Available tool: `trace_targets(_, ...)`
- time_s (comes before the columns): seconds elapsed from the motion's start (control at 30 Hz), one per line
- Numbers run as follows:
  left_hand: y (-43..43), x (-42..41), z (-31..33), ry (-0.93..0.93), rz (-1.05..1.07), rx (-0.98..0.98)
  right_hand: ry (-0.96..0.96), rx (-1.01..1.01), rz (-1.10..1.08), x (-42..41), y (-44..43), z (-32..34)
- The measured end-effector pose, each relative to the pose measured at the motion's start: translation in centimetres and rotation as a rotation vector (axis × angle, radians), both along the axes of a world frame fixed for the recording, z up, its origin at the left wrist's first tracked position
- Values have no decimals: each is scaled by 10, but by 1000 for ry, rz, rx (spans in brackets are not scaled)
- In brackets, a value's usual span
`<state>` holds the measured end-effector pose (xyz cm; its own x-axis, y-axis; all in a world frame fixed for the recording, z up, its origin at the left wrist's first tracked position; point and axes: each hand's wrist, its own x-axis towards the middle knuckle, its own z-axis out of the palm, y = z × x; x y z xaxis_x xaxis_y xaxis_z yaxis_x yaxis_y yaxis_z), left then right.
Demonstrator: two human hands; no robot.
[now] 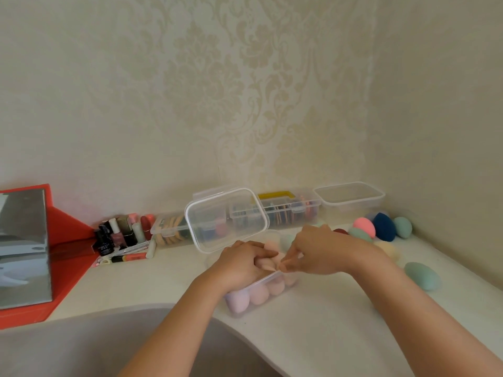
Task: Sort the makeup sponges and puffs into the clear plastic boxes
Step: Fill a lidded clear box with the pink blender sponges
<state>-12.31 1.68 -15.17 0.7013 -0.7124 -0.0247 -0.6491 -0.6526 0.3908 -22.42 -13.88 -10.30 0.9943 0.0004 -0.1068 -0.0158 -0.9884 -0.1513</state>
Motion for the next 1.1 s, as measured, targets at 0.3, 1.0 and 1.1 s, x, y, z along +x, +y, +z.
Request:
trace_targets(0.3, 5, -7, 3, -2, -8, -300, -347, 155, 55, -3, -17, -28)
trace_targets(1.0, 52, 6, 57, 489, 532, -1074, -133, 484, -179, 8, -9, -47)
trace_targets(1.1, 47, -9, 52, 356, 265, -507, -145, 489, -138, 8, -11, -49)
